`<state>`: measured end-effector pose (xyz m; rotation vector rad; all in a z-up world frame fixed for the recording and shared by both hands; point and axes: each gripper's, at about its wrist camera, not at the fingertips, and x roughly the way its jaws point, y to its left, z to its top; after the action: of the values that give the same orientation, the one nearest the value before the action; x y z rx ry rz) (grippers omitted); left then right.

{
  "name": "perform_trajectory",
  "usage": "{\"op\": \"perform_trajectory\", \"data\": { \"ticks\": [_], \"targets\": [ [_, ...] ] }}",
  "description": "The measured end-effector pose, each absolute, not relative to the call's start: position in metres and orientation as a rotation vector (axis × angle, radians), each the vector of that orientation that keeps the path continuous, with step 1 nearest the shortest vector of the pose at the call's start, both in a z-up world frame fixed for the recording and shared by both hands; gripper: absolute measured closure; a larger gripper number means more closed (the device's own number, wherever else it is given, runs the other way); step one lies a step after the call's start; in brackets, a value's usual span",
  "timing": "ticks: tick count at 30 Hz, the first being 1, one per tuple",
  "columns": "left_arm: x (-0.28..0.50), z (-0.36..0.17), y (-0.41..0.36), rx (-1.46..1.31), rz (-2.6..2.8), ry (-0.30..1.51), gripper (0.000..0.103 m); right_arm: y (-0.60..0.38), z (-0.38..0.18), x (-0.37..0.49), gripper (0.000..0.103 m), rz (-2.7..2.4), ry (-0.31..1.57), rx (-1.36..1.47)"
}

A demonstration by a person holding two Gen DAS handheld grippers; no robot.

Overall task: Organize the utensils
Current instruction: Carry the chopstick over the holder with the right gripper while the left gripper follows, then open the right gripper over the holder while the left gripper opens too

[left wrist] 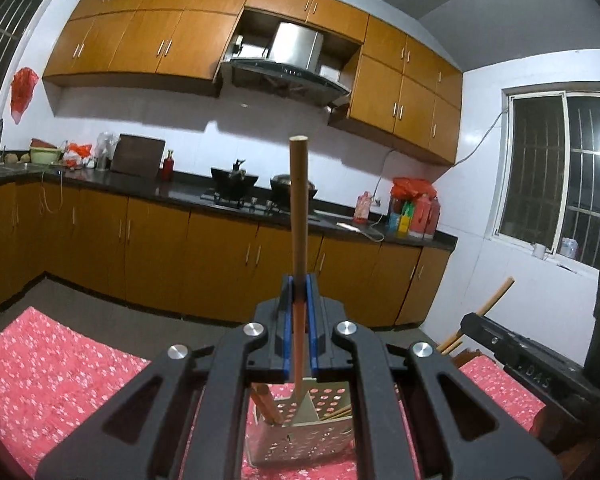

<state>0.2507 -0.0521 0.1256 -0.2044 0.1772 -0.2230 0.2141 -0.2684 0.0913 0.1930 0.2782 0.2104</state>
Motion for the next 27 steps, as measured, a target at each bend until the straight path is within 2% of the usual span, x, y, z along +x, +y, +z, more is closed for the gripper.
{"op": "perform_trajectory", "data": {
  "ticks": [6,7,10,13,21,24,27],
  "targets": [
    [0.268,0.106,-0.058,-0.188,-0.233,0.228,0.095,-0.263,0.084,0.220,0.095,0.228,0.322,0.194],
    [0.270,0.104,-0.057,-0.192,-0.229,0.234,0.095,-0.265,0.083,0.219,0.093,0.230,0.321,0.195],
    [0.270,0.102,-0.052,-0.200,-0.228,0.235,0.089,-0.268,0.084,0.213,0.076,0.226,0.311,0.206],
    [0.266,0.104,-0.045,-0.213,-0.221,0.227,0.080,-0.273,0.089,0.205,0.075,0.220,0.288,0.221],
    [0.232,0.112,-0.014,-0.275,-0.197,0.190,0.076,-0.303,0.096,0.173,0.072,0.151,0.230,0.258],
    [0.217,0.106,0.001,-0.288,-0.169,0.205,0.074,-0.319,0.075,0.171,0.070,0.083,0.296,0.260],
    [0.208,0.084,0.015,-0.284,-0.133,0.268,0.070,-0.331,0.030,0.186,0.070,0.019,0.466,0.272]
  ]
}}
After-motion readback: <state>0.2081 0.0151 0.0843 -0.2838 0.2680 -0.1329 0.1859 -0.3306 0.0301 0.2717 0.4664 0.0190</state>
